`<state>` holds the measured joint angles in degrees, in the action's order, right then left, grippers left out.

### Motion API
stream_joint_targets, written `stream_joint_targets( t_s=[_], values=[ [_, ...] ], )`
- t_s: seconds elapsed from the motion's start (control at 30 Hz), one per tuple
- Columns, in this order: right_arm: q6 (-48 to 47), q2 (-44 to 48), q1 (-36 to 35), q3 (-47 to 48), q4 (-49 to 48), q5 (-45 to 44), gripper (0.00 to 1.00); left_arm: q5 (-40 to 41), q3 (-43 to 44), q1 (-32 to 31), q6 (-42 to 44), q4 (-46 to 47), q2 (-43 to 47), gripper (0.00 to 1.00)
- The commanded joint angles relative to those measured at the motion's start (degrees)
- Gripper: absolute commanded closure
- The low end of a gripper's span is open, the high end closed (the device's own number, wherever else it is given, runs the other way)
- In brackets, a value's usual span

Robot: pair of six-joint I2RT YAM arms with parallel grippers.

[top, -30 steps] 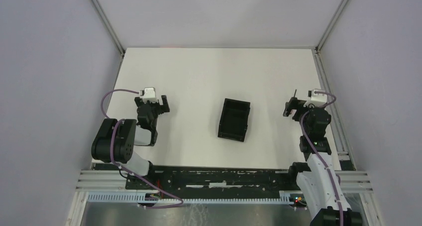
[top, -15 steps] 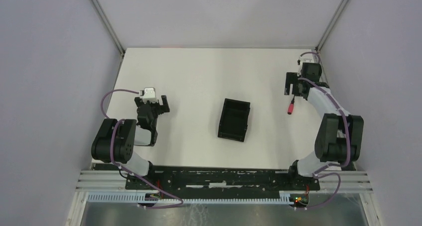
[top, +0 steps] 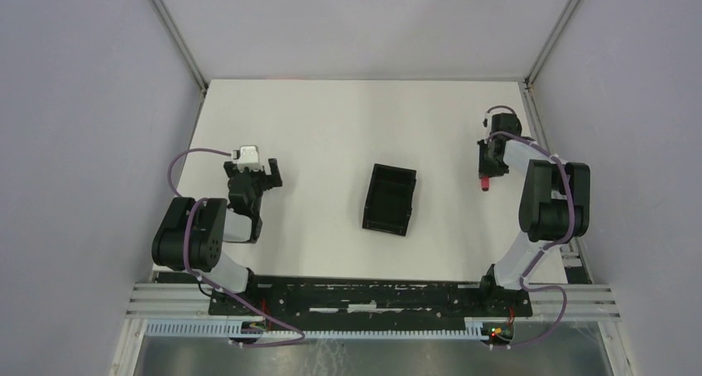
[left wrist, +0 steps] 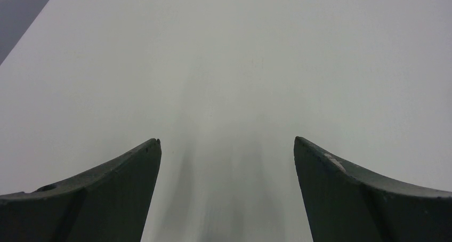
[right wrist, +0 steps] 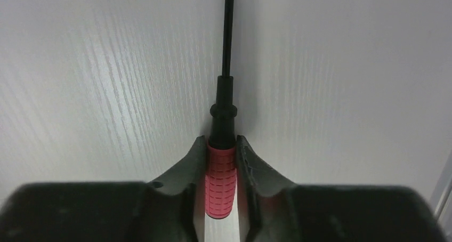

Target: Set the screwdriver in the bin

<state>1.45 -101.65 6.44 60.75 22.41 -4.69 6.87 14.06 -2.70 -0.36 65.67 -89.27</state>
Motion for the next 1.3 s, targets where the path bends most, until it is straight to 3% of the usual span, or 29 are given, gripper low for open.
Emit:
stream_joint_targets(
  t_s=[0.0,0.07,0.4,0.63,0.7,1.03,1.27],
  values=[
    [-2.49,-3.08,0.66,2.14,2.91,-0.96,0.86,-0.49,0.09,0.16,-0.87,1.63,1.12,0.00],
    [-2.61,-1.65,0.69,4.64,5.76,0.17,1.00,-0.46,0.09,0.19,-0.87,1.65,1.12,0.00],
    [-2.76,8.18,-0.10,20.86,27.62,1.59,1.00,-0.52,0.09,0.18,-0.87,1.61,1.12,0.00],
    [0.24,16.04,-1.58,18.78,24.66,4.51,1.00,-0.45,0.10,0.19,-0.87,1.57,1.12,0.00],
    [2.16,18.47,-5.14,17.08,22.54,6.69,1.00,-0.50,0.09,0.20,-0.87,1.57,1.12,0.00],
    [14.55,25.89,-39.01,10.01,7.60,1.56,1.00,-0.48,0.13,0.15,-0.87,1.58,1.12,0.00],
    [17.37,24.64,-49.33,-0.11,0.68,-4.55,1.00,-0.42,0.11,0.20,-0.87,1.60,1.12,0.00]
  ],
)
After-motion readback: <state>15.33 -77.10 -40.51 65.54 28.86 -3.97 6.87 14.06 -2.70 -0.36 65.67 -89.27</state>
